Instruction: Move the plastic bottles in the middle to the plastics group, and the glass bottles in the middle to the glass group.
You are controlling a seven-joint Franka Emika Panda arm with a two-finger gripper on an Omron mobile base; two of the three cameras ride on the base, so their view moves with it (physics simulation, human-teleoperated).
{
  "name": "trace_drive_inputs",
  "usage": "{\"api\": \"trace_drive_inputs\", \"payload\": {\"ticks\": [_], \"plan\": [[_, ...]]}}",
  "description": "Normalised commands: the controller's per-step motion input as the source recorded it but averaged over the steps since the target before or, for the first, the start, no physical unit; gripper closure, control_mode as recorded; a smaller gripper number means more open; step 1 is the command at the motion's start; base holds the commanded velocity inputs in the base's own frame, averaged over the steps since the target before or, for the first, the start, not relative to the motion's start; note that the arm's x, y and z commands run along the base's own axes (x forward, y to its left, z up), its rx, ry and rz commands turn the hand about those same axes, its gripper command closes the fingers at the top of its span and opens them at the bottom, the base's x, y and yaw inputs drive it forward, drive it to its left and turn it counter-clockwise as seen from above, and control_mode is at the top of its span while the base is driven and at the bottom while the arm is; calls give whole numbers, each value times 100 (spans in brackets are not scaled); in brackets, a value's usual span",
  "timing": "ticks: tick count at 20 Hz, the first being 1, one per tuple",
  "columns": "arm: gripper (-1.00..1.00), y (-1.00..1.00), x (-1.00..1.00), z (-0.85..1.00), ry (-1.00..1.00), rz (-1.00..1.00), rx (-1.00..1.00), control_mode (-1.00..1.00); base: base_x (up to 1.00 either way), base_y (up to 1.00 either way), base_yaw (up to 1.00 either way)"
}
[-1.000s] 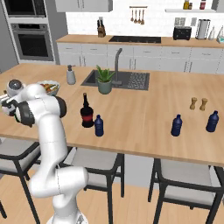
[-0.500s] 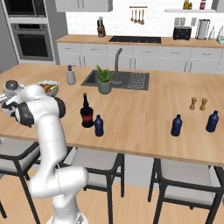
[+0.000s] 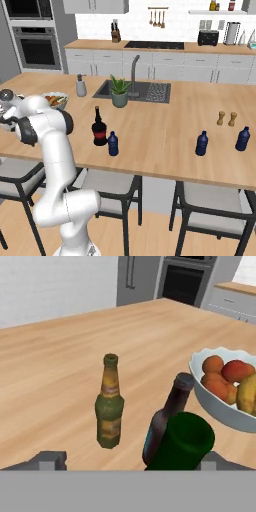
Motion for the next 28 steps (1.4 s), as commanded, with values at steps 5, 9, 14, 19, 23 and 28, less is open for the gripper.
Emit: {"api": "trace_drive_inputs", "payload": {"ticks": [5,9,14,19,23,28], "plan": [[-100,-10,-18,48,0,-3,0,-100,0,0,0],[-100,-28,-19,35,3,-11,0,-100,0,0,0],[-100,-49,-23,32,8,-13,0,-100,0,0,0],[-100,-68,-41,28,4,-10,7,-100,0,0,0],[-100,-76,-50,19,0,-6,12,-100,0,0,0],[-100,-82,-47,18,2,-6,14,-100,0,0,0]]}}
